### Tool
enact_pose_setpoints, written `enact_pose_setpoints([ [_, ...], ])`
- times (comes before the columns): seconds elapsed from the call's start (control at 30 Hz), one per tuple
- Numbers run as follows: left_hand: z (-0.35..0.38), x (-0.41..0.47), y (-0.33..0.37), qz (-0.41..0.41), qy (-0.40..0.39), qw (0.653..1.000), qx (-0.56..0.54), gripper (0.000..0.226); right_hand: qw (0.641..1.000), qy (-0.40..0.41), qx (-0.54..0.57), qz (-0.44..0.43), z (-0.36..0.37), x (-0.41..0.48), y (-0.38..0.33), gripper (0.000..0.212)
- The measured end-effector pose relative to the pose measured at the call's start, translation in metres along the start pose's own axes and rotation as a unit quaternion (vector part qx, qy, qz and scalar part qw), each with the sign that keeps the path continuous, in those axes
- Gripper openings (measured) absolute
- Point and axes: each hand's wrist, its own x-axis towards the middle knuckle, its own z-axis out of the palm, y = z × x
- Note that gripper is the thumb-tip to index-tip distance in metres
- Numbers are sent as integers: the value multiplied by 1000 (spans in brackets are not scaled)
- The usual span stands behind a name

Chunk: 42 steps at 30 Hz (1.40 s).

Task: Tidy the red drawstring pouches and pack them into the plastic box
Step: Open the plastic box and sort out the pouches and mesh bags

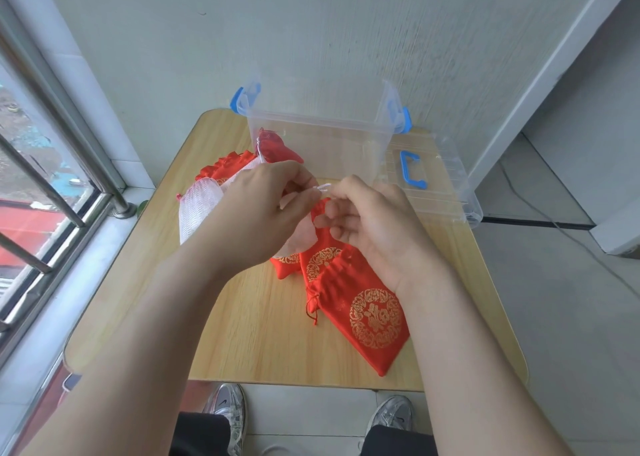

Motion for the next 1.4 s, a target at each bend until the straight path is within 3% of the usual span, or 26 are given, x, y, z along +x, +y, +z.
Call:
enact_pose_setpoints([
  [0.27, 0, 0, 3, -49, 48, 998, -7, 14, 986, 74, -91, -120, 1, 2, 11, 5],
  [0.4, 1, -1, 6, -69, 102, 992, -5, 24, 990, 65, -97, -81, 3, 6, 15, 12],
  [0.53, 0, -1, 9, -59, 138, 988, 25, 20, 999, 38, 23, -12, 5, 6, 12, 13],
  [0.73, 2, 0, 14, -85, 132, 988, -2, 9, 991, 38, 125, 28, 8, 5, 12, 7],
  [1.1, 3, -1, 7, -168, 97, 978, -82, 4, 994, 47, -76, -68, 3, 3, 12, 7],
  [1.4, 3, 0, 10, -121, 52, 990, -53, 18, 998, 17, -42, -37, 7, 3, 13, 17],
])
